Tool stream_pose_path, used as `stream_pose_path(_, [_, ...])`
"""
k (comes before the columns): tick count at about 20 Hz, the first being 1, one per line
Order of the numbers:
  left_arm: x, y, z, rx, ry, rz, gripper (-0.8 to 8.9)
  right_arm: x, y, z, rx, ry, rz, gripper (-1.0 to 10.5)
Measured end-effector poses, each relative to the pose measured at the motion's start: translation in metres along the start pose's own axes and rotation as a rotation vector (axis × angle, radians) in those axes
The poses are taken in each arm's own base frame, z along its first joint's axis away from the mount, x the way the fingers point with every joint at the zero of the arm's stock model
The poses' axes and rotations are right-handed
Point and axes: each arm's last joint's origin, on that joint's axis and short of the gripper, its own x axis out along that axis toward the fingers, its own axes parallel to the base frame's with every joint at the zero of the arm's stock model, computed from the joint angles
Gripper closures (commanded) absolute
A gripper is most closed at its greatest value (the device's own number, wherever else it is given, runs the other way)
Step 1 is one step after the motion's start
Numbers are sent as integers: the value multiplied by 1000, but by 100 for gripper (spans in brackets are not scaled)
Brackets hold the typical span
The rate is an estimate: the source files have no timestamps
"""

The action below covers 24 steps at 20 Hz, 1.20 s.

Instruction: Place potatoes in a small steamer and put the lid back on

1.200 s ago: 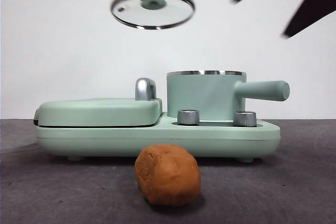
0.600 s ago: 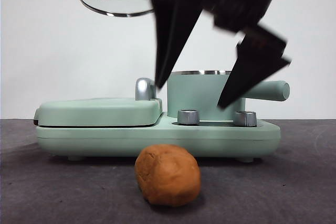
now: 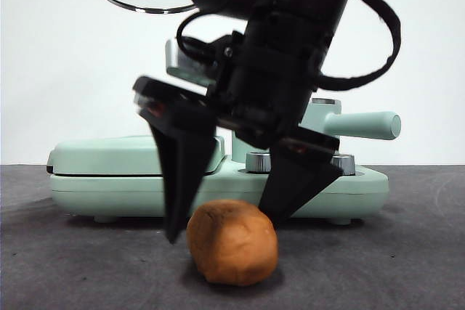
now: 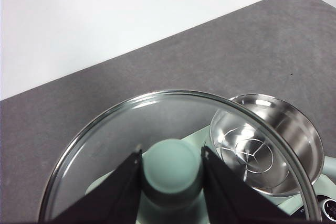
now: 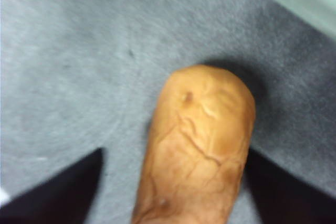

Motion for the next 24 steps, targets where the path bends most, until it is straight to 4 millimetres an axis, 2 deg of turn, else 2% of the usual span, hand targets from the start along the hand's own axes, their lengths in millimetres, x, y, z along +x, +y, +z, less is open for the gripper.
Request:
stream_pose_path(3, [0,0,-1,-1,6,-1,733,6,-1,0,3,16,-7,809])
stream_pose_path(7, [0,0,-1,-1,6,-1,733,-2,-3,2,19,53,-27,811])
stream_pose_path(9, [0,0,-1,-1,6,-1,733,-19,-3,14,22,68,-40,810])
stream_pose_path(13, [0,0,-1,-1,6,-1,733,-72,-13,54,31,-1,-48,811])
stream_pose_path(19, [0,0,-1,-1,6,-1,733,-152,-69,111,125,-235,-93,819])
stream_pose_path(21, [0,0,-1,-2,6,-1,733,-161,-83,122,149,-262,-111,819])
stream_pose_path(24, [0,0,-1,-4,6,-1,733,-165,-100,137,172,-288,-115,819])
